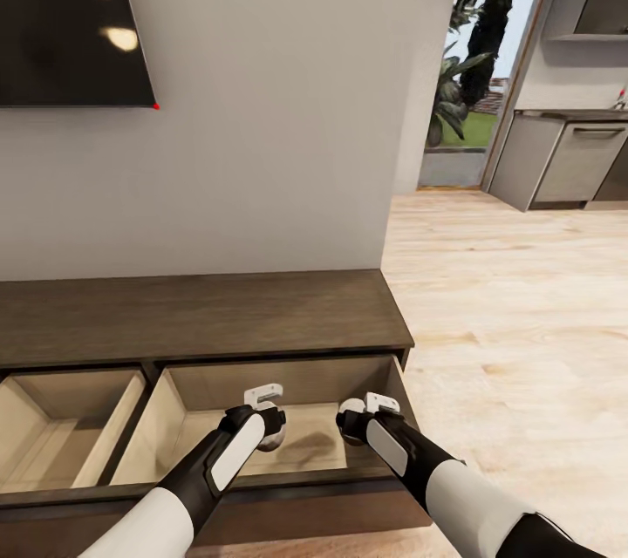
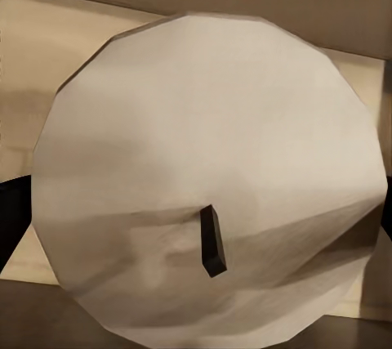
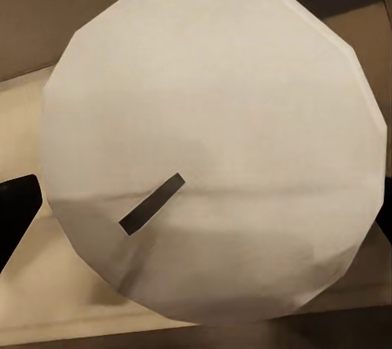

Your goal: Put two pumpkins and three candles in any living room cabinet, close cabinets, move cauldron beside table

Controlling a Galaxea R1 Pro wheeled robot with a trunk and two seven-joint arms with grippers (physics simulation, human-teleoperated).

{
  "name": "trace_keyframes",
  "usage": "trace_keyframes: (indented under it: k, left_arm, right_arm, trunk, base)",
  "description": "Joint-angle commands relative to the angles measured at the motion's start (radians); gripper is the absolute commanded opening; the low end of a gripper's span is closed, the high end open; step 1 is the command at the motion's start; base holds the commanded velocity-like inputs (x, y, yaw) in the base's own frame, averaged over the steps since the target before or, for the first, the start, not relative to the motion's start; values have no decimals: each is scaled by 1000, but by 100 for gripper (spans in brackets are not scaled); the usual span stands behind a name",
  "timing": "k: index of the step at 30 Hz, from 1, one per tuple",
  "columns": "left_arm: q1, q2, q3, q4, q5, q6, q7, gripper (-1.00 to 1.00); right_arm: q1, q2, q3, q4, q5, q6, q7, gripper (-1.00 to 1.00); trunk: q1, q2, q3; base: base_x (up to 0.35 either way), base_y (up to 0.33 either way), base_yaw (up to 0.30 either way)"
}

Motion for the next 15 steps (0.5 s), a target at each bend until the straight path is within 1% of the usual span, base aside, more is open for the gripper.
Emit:
trace_keyframes:
  k: [1, 10, 11, 15]
  left_arm:
    - [-1, 1, -3, -1, 7, 1, 9, -100]
    - [-1, 1, -3, -2, 8, 1, 9, -100]
    - [-1, 1, -3, -2, 8, 1, 9, -100]
    - [-1, 1, -3, -2, 9, 1, 8, -100]
  right_arm:
    - [-1, -1, 8, -2, -8, 2, -8, -100]
    - [-1, -1, 8, -2, -8, 3, -8, -100]
    - [-1, -1, 8, -2, -8, 3, -8, 100]
    - [-1, -1, 8, -2, -8, 4, -8, 100]
  trunk:
    - [0, 0, -1]
    - [0, 0, -1]
    - [0, 0, -1]
    - [0, 0, -1]
  base:
    - [0, 0, 0]
    - [0, 0, 0]
    - [0, 0, 0]
    - [0, 0, 0]
